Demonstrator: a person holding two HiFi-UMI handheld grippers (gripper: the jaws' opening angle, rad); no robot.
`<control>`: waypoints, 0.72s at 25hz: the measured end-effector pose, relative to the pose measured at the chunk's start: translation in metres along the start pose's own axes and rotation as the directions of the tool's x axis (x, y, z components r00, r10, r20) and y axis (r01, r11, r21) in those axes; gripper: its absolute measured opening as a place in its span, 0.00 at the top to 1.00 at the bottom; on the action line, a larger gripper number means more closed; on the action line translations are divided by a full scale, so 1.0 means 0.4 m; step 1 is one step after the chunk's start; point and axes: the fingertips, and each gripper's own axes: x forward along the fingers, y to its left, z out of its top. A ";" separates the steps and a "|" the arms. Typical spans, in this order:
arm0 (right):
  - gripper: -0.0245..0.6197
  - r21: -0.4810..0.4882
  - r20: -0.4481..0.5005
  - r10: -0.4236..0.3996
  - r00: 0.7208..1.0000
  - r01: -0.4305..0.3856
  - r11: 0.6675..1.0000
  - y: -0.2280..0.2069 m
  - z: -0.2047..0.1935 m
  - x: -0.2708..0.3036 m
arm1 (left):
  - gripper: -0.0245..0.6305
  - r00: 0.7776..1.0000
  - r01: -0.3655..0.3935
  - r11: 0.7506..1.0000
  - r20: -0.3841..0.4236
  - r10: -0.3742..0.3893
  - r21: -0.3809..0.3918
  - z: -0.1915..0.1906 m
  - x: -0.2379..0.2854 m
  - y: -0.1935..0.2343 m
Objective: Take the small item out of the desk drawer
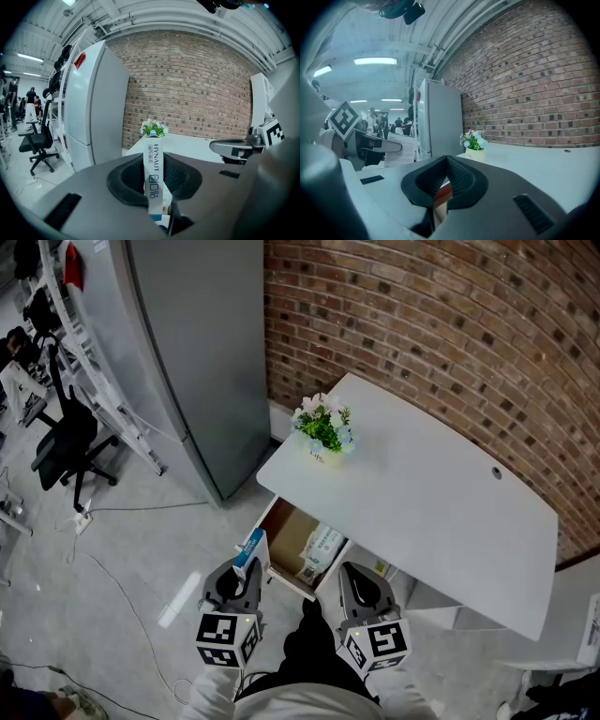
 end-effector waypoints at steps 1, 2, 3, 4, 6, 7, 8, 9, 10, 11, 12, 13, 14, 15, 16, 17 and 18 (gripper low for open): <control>0.92 -0.003 0.002 0.000 1.000 0.000 1.000 0.000 0.002 -0.001 | 0.84 1.000 -0.002 1.000 0.002 0.002 0.000 0.001 -0.004 0.000; 0.92 -0.005 0.002 -0.002 1.000 0.002 1.000 0.000 0.004 -0.002 | 0.84 1.000 -0.003 1.000 0.004 0.003 -0.001 0.002 -0.009 0.000; 0.92 -0.007 0.002 -0.005 1.000 0.005 1.000 -0.001 0.004 -0.003 | 0.84 1.000 -0.004 1.000 0.007 0.004 -0.003 0.003 -0.012 0.000; 0.92 -0.008 0.001 -0.010 1.000 0.010 1.000 -0.002 0.003 -0.004 | 0.84 1.000 -0.004 1.000 0.010 0.004 -0.004 0.003 -0.016 0.000; 0.92 -0.007 0.000 -0.015 1.000 0.015 1.000 -0.005 0.003 -0.005 | 0.84 1.000 -0.005 1.000 0.016 0.005 -0.006 0.006 -0.020 0.000; 0.92 -0.007 0.001 -0.016 1.000 0.016 1.000 -0.007 0.004 -0.004 | 0.84 1.000 -0.006 1.000 0.019 0.006 -0.006 0.008 -0.021 0.000; 0.92 -0.008 0.003 -0.016 1.000 0.016 1.000 -0.008 0.005 -0.004 | 0.84 1.000 -0.007 1.000 0.021 0.007 -0.005 0.009 -0.022 0.001; 0.92 -0.007 0.004 -0.017 1.000 0.017 1.000 -0.009 0.005 -0.005 | 0.84 1.000 -0.009 1.000 0.023 0.009 -0.005 0.011 -0.023 0.001; 0.92 -0.006 0.005 -0.018 1.000 0.018 1.000 -0.011 0.006 -0.006 | 0.84 1.000 -0.009 1.000 0.024 0.009 -0.003 0.012 -0.025 0.001; 0.92 -0.005 0.005 -0.018 1.000 0.018 1.000 -0.012 0.005 -0.008 | 0.84 1.000 -0.010 1.000 0.026 0.010 -0.001 0.014 -0.027 0.000; 0.92 -0.006 0.006 -0.018 1.000 0.018 1.000 -0.012 0.006 -0.009 | 0.84 1.000 -0.010 1.000 0.027 0.010 0.001 0.015 -0.029 -0.001; 0.92 -0.008 0.006 -0.016 1.000 0.016 1.000 -0.012 0.006 -0.009 | 0.84 1.000 -0.011 1.000 0.029 0.010 0.004 0.017 -0.030 -0.001; 0.92 -0.010 0.007 -0.015 1.000 0.015 1.000 -0.012 0.007 -0.008 | 0.84 0.999 -0.011 1.000 0.030 0.011 0.006 0.018 -0.031 -0.002; 0.92 -0.011 0.007 -0.014 1.000 0.014 1.000 -0.012 0.007 -0.008 | 0.84 0.999 -0.011 1.000 0.031 0.011 0.007 0.019 -0.031 -0.002; 0.92 -0.011 0.007 -0.014 1.000 0.014 1.000 -0.012 0.006 -0.008 | 0.84 0.999 -0.012 1.000 0.031 0.011 0.008 0.020 -0.031 -0.002; 0.92 -0.009 0.006 -0.015 1.000 0.015 1.000 -0.013 0.004 -0.008 | 0.84 0.999 -0.012 1.000 0.031 0.012 0.008 0.020 -0.032 -0.002; 0.92 -0.007 0.005 -0.015 1.000 0.015 1.000 -0.013 0.002 -0.008 | 0.84 0.999 -0.012 1.000 0.031 0.012 0.008 0.020 -0.033 -0.002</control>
